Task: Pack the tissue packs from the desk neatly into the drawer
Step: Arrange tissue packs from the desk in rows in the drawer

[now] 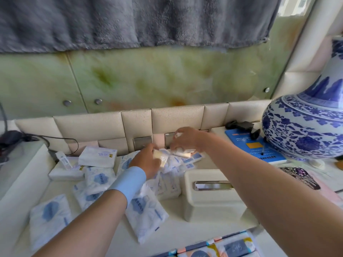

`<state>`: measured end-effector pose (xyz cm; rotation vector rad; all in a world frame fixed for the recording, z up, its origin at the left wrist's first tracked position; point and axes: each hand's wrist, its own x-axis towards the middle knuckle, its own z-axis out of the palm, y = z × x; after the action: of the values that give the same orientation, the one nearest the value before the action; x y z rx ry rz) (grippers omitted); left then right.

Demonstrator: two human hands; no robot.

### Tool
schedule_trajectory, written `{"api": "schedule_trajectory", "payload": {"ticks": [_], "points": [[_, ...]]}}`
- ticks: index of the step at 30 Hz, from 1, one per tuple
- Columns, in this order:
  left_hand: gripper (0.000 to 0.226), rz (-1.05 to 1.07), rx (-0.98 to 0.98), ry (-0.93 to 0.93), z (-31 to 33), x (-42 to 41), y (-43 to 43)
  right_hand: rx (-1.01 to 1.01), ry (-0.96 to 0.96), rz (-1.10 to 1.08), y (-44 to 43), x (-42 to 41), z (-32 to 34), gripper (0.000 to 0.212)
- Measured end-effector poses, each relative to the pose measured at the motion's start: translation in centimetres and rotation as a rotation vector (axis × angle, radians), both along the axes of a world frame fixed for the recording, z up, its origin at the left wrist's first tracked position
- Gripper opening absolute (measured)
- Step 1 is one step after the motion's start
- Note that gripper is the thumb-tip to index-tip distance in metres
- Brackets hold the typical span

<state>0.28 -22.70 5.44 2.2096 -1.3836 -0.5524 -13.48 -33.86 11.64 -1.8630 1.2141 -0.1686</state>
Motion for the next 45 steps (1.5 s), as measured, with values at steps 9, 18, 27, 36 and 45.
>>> {"api": "schedule_trajectory", "payload": {"ticks": [9,18,27,36,45], "points": [[0.04,-0.036,0.204,-0.132,3.4,0.8,11.2,0.017,0.016,0.21,13.7,2.9,-2.2,0.025],[0.033,-0.105,0.392,-0.097,-2.4,-2.0,26.2,-0.02,0.236,0.539,27.2,0.5,-7.2,0.041],[0.033,-0.106,0.543,-0.057,-7.7,-3.5,34.9,-0.207,0.411,0.791,35.7,-2.9,-13.3,0.038],[0.039,-0.109,0.539,-0.019,-9.0,-2.5,36.0,-0.081,0.344,0.722,34.8,-4.3,-16.2,0.038],[0.034,-0.002,0.373,0.076,-9.1,-1.9,34.0,0.164,0.12,0.128,32.1,-2.7,-15.1,0.027]]}}
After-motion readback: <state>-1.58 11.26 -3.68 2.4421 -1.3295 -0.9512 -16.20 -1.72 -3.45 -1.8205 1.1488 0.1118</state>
